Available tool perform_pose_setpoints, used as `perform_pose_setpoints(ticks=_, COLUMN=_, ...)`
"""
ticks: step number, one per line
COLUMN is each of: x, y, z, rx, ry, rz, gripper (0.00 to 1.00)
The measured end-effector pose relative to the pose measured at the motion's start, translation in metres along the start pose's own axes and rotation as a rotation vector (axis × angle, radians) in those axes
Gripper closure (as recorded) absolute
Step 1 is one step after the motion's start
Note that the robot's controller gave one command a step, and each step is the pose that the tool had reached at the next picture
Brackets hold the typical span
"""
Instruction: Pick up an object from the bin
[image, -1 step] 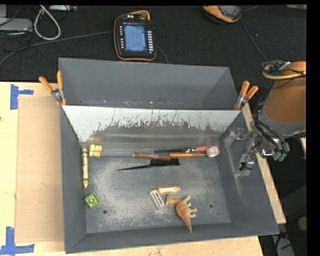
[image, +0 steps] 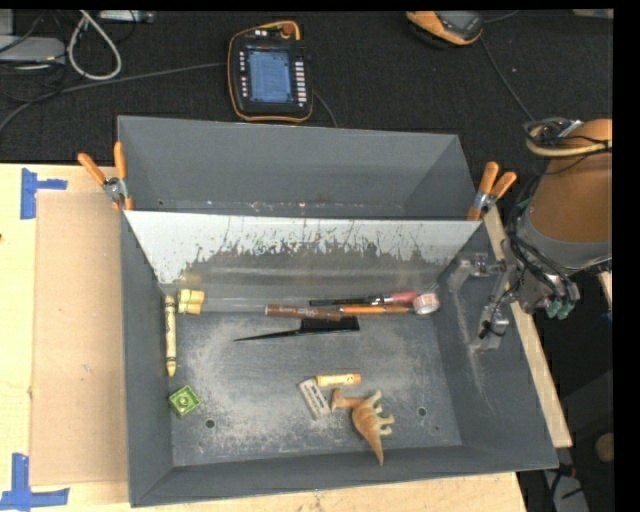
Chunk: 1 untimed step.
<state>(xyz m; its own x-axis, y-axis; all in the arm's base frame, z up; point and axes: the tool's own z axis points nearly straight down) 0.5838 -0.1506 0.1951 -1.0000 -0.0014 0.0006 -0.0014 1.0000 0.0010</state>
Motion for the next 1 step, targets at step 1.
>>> perform_pose_setpoints(ticks=1, x=-0.0387, y=0.0253, z=0.1234, rx=-0.001, ry=0.0, rz=-0.158, gripper=0.0)
